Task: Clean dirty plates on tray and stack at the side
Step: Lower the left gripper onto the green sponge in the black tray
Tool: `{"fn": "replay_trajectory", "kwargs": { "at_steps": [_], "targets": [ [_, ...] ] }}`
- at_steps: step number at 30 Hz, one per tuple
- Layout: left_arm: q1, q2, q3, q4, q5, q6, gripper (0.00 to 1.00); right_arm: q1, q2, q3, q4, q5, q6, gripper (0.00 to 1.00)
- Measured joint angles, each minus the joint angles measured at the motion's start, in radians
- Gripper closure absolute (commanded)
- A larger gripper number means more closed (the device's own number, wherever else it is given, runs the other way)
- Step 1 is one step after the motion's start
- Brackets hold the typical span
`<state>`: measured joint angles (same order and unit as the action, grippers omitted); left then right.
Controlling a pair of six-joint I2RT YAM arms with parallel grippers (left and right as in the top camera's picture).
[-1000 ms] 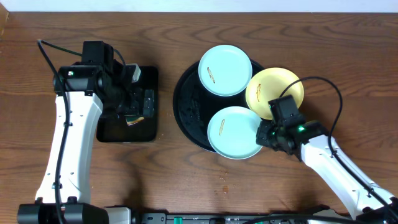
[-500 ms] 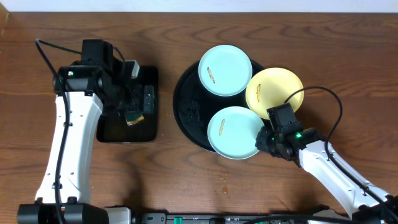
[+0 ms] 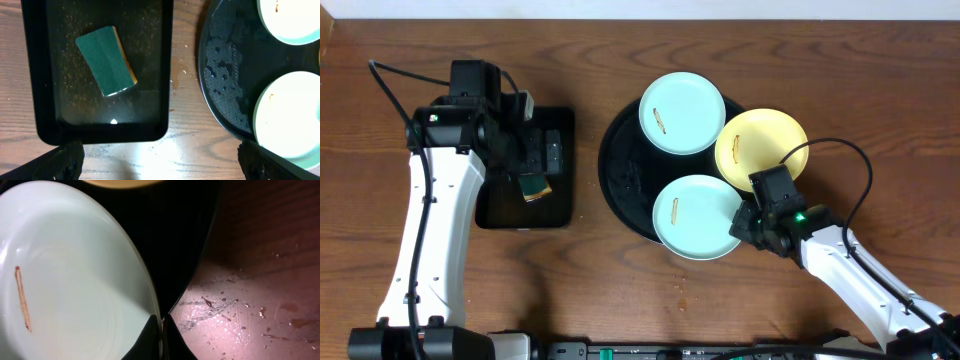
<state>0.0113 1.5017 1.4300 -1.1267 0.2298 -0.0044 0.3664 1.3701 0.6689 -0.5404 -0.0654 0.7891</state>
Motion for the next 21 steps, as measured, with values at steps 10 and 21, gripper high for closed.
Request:
{"fn": "replay_trajectory", "kwargs": {
  "at_steps": [10, 21],
  "targets": [
    [0.000, 0.000, -0.106, 0.123, -0.009, -0.050, 0.11, 0.000, 0.000, 0.066, 0.028, 0.042, -0.163, 0.99],
    [0.000, 0.000, -0.317, 0.391, -0.188, -0.253, 0.18, 0.000, 0.000, 0.066, 0.005, 0.048, -0.203, 0.99]
  ]
}}
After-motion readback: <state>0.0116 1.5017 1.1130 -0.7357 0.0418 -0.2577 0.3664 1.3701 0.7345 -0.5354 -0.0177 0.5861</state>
